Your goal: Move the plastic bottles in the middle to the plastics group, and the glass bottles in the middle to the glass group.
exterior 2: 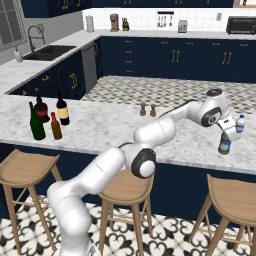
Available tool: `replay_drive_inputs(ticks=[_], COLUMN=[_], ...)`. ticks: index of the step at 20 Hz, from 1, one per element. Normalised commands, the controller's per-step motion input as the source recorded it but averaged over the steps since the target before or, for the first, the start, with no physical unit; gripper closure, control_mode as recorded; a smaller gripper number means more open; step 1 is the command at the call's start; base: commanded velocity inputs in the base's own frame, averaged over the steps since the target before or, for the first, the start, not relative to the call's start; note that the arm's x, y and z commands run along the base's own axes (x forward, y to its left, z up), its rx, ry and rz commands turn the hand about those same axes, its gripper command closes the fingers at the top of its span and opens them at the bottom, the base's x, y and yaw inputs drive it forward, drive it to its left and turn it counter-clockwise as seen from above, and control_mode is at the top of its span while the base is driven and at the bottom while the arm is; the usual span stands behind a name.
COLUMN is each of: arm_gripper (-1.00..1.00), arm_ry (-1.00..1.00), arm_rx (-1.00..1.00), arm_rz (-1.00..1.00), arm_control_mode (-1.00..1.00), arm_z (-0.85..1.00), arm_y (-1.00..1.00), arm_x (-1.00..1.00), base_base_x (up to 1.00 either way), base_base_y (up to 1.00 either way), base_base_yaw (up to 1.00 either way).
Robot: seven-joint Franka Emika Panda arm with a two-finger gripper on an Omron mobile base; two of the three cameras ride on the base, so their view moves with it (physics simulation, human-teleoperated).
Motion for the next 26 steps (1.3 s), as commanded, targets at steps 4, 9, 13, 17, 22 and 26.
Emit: replay_drive_inputs(ticks=[4,9,13,17,22,26], arm_gripper=[1.0,1.0,1.0,1.0,1.0,1.0], arm_ry=[0.0,0.01,0.01,0.0,0.0,0.0], arm_rx=[0.03,0.02,0.0,0.01,0.0,0.03], arm_rz=[0.0,0.0,0.0,0.0,0.0,0.0], arm_control_mode=[-1.0,-1.0,-1.0,-1.0,-1.0,-1.0], arm_z=[-0.04,-0.02,-0.05,-0.19,-0.14,-0.02], arm_y=[0.0,0.0,0.0,0.0,0.0,-0.01], arm_x=[0.04,0.0,0.0,0.0,0.04,0.16], base_base_x=[0.0,0.0,0.0,0.0,0.0,0.0], base_base_y=[0.0,0.0,0.0,0.0,0.0,0.0], base_base_yaw=[0.0,0.0,0.0,0.0,0.0,0.0])
